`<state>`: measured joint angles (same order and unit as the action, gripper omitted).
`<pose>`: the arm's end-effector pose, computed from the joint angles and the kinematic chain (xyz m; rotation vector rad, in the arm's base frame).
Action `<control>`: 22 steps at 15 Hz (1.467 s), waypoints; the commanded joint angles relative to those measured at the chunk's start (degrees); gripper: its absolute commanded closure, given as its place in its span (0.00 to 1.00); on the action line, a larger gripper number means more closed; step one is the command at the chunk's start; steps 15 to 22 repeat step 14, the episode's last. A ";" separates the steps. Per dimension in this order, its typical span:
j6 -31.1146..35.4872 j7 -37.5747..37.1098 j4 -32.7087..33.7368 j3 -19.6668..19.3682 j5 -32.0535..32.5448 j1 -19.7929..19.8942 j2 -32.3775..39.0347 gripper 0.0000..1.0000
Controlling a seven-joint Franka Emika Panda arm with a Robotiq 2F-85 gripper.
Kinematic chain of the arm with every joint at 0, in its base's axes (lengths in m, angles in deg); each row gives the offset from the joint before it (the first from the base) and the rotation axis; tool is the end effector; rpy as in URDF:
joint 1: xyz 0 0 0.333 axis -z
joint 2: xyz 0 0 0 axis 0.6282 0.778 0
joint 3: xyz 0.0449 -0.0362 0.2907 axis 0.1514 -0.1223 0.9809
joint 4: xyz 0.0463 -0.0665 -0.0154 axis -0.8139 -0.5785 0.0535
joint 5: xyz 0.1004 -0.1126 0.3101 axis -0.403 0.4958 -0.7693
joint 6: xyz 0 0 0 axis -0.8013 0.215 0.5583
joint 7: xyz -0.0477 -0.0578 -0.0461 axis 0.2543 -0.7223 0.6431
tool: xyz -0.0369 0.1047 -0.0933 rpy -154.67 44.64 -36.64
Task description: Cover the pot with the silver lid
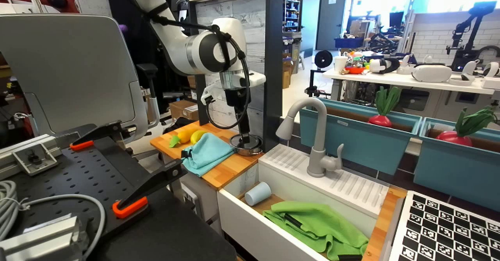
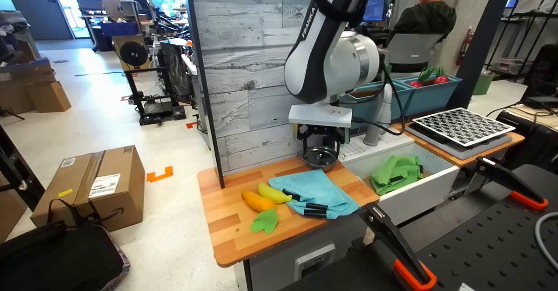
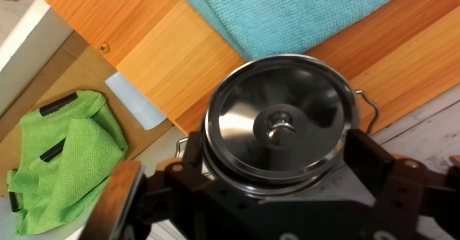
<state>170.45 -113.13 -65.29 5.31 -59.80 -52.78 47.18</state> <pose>0.6166 0.0385 0.0241 2.8703 -0.9842 0.1192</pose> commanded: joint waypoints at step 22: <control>6.35 19.56 -20.96 -1.09 9.39 -5.52 -17.86 0.00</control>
